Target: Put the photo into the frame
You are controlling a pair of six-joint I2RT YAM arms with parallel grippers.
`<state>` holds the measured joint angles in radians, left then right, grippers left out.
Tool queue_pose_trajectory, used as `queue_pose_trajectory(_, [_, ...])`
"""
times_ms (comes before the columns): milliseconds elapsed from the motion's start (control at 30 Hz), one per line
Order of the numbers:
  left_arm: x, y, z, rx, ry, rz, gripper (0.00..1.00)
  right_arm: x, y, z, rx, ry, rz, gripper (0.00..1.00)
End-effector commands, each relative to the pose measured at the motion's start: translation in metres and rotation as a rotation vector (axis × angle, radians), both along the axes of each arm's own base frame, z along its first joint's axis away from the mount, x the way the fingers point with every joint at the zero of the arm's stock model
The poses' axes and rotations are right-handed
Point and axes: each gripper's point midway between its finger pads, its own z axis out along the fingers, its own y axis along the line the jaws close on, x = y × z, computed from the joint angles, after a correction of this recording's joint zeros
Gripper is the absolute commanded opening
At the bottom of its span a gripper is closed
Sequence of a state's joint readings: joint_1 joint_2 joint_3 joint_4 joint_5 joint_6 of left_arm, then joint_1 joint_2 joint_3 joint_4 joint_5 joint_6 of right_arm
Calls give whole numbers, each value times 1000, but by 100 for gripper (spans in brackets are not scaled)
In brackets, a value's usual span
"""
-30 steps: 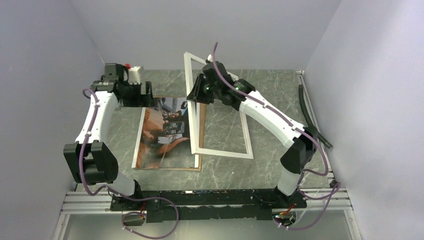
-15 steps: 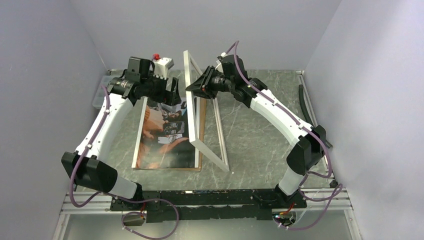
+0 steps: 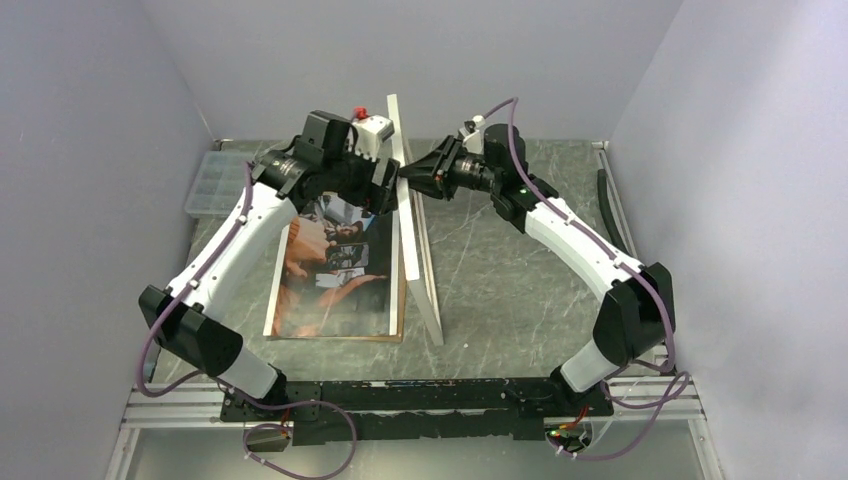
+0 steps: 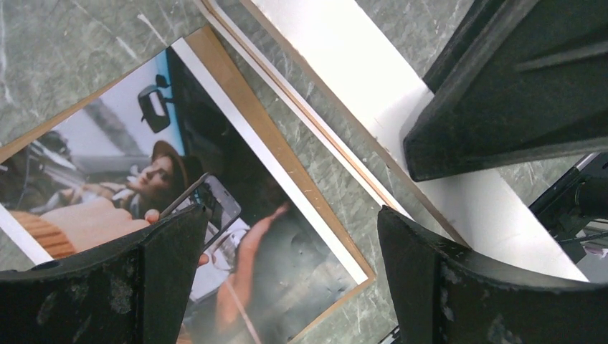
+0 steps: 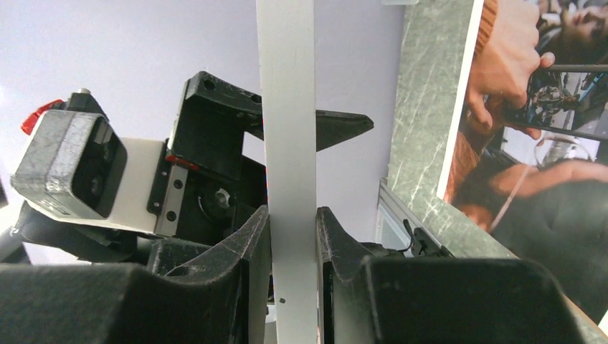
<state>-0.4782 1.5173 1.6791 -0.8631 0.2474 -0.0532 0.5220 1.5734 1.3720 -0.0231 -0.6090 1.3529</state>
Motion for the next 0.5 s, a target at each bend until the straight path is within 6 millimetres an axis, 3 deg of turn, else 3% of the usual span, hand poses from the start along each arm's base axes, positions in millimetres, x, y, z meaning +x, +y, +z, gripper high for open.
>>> queue_pose_trajectory(0, [7, -24, 26, -26, -94, -5, 94, -12, -18, 37, 108, -43, 21, 14])
queue_pose_trajectory(100, [6, -35, 30, -19, -120, -20, 94, -10, -34, 34, 84, -54, -7, 34])
queue_pose_trajectory(233, [0, -48, 33, 1, -148, -53, 94, -7, -59, 24, 0, -56, -51, 52])
queue_pose_trajectory(467, [5, -66, 34, 12, -169, -87, 94, -4, -95, 19, -151, -95, -94, 64])
